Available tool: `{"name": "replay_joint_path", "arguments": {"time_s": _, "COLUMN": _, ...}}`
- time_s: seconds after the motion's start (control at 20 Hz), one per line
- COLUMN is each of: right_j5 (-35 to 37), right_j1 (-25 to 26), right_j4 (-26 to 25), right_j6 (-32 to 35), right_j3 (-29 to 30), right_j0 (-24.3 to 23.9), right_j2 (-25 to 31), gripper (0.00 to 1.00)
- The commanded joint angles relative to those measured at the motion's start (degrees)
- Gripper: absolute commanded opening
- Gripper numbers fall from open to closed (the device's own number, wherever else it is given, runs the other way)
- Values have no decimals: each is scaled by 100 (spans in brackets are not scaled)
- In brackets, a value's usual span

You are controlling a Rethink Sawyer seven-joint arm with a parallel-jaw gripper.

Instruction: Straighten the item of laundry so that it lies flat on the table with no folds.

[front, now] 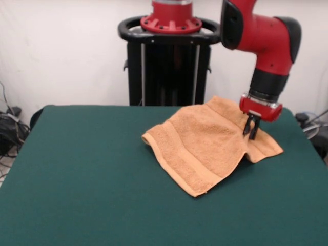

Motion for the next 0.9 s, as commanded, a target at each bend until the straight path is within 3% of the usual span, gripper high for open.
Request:
{"name": "replay_joint_path", "arguments": {"time_s": 0.05, "right_j5": 194, "right_j1": 823, "right_j4": 286, "right_j6": 655, "right_j3": -869, "right_j0": -82, "right_j2": 1472, "gripper": 0}}
{"name": "replay_joint_path", "arguments": {"time_s": 0.9, "right_j5": -1169, "right_j1": 1502, "right_j4": 201, "right_j6": 1224, "right_j3": -1475, "right_j0": -474, "right_j2": 2233, "gripper": 0}}
